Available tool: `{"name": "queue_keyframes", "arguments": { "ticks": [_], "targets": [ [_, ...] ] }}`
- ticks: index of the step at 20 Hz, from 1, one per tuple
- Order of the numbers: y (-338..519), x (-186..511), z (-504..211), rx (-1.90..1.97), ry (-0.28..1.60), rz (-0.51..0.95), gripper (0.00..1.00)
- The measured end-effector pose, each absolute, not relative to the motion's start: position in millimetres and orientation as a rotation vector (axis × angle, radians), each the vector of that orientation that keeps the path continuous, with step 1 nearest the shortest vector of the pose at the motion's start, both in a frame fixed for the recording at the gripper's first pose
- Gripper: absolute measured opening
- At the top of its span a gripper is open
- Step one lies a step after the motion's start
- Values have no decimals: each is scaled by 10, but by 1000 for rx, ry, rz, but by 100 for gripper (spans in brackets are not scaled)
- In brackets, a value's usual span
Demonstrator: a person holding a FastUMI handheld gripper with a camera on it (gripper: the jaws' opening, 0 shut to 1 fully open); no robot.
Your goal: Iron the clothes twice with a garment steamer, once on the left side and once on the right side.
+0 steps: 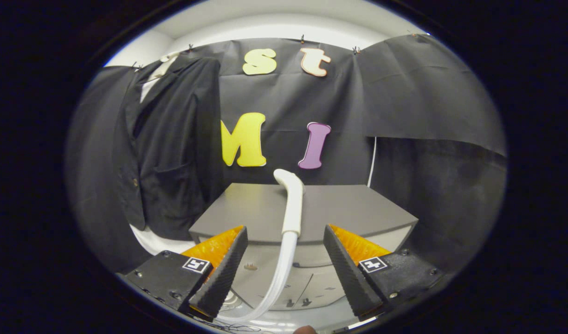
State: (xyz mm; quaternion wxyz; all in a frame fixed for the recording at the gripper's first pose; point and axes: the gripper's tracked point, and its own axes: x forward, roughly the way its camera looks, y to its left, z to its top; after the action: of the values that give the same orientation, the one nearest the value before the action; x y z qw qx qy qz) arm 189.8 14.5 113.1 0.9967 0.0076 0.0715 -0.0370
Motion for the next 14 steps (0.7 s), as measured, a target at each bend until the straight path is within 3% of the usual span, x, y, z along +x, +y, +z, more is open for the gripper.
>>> {"name": "queue_keyframes", "arguments": {
  "ticks": [7, 14],
  "targets": [
    [35, 2928, 1200, 11, 312, -55, 100],
    [-146, 3493, 930, 0, 502, -78, 99]
  ]
}}
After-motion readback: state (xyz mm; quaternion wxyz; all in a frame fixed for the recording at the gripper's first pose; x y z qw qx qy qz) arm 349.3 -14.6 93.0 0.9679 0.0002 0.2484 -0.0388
